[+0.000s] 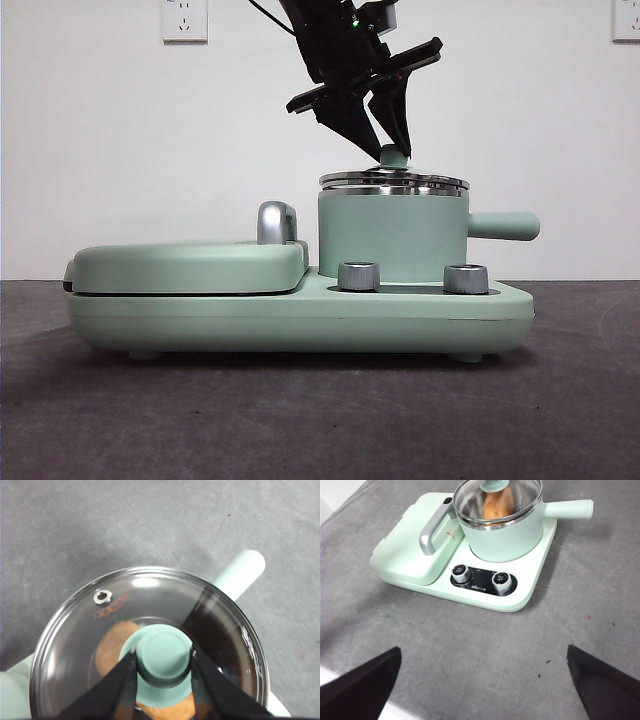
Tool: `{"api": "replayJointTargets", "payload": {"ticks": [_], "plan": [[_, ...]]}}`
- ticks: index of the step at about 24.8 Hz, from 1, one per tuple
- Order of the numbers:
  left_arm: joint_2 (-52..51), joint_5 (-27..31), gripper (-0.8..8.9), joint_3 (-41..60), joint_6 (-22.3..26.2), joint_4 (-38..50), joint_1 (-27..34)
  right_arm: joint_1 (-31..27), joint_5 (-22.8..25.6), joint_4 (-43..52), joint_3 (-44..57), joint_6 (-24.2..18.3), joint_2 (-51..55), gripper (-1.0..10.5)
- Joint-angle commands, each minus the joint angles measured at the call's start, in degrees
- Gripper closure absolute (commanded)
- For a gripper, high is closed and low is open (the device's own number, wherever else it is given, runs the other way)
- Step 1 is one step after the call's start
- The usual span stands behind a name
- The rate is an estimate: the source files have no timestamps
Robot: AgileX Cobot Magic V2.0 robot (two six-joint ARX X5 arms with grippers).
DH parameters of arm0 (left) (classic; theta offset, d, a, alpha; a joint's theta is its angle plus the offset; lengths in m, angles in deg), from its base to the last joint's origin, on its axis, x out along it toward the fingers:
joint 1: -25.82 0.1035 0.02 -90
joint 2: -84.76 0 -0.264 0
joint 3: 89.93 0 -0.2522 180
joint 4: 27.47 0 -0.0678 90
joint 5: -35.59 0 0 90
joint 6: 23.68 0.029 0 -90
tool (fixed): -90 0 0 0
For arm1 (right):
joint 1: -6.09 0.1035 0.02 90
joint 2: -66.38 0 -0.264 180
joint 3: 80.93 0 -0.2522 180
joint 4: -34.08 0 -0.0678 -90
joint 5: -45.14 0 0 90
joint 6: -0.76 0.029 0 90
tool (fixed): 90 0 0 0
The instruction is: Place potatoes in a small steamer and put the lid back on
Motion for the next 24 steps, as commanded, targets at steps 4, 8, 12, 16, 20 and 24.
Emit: {"api": "replayJointTargets", "payload": {"ticks": [4,8,12,16,20,24], "plan": [[1.5,0.1,8.09,-1.6,0.4,-3.0,-0.7,0.3,0.2,0.6,-0.4,0.9,-0.1,4.2],[1.5,0.1,7.83,-1.6,0.1,-3.1,-0.7,0.3,0.2,0.6,-0.4,1.1,-0.1,4.2],[1.5,0.1,5.91,-1.6,0.3,-2.2,-0.7,0.3,0.0,0.6,-0.4,2.1,-0.1,4.2],[1.5,0.1,5.91,-1.6,1.9,-1.5,-0.7,0.3,0.0,0.6,-0.4,2.1,-0.1,4.2],[1.4,0.1,5.05,-1.9,1.9,-1.7,-0.7,0.3,-0.2,0.6,-0.4,2.1,-0.1,4.2],[-2.2,0.1,3.75,-2.9,1.7,-3.7,0.2,0.3,-0.2,0.6,-0.4,2.1,-0.1,4.2]]}}
